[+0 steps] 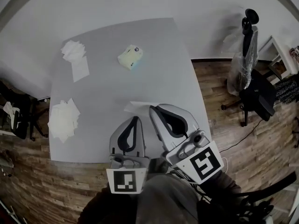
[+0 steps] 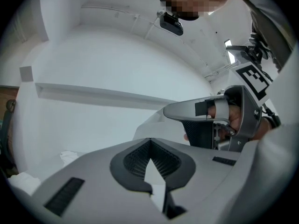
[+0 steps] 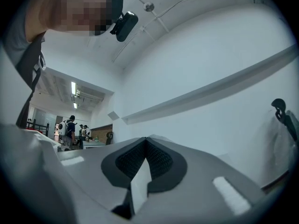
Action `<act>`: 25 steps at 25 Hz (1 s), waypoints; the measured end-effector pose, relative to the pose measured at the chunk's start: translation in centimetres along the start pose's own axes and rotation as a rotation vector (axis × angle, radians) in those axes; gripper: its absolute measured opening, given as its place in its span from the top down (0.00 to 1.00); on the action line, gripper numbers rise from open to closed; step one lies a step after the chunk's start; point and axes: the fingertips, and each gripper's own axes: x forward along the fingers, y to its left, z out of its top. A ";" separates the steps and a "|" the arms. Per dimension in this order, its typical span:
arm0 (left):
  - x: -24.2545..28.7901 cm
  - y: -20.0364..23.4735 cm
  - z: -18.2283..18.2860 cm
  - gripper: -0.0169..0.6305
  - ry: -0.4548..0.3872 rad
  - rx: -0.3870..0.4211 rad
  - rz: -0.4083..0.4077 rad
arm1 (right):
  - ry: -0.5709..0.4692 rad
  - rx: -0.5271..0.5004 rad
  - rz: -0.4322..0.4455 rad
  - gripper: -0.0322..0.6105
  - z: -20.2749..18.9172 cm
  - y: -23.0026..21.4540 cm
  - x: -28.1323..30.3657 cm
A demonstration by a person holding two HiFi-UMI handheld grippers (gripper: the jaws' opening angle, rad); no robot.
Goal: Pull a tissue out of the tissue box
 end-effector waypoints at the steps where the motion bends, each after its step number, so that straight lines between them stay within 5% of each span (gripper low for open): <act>1: -0.4 -0.4 0.3 0.98 -0.006 0.004 -0.001 | -0.004 -0.001 -0.004 0.95 0.2 0.2 -0.5; 25: -2.7 -2.2 3.0 0.98 -0.068 0.069 -0.008 | -0.070 -0.032 -0.046 0.95 2.7 0.5 -3.4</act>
